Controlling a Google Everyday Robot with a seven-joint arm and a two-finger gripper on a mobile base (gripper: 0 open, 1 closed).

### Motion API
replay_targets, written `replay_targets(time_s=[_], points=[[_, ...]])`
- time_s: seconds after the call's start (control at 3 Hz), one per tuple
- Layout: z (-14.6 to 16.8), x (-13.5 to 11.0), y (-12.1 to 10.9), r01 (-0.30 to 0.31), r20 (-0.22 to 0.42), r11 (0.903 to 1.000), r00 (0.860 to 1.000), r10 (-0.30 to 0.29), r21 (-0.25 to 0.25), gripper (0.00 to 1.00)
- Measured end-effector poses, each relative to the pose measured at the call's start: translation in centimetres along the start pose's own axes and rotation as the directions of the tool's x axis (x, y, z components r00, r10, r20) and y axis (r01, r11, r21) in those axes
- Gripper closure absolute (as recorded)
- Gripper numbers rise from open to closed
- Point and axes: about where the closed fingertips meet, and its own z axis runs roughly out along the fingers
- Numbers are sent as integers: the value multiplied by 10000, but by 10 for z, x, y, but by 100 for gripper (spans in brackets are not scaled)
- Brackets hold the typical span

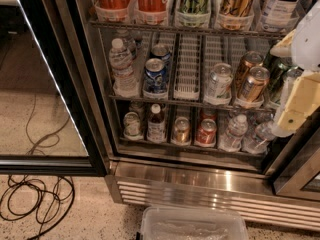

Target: Pick orange can from middle shelf of fridge

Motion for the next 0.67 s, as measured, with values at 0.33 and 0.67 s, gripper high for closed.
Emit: replay_targets(time_s=[0.33, 0.67], points=[[0, 0, 0, 0, 0, 10000, 10000, 0, 0, 0], [7, 0, -2, -452, 265, 9987, 9987, 446, 227, 0]])
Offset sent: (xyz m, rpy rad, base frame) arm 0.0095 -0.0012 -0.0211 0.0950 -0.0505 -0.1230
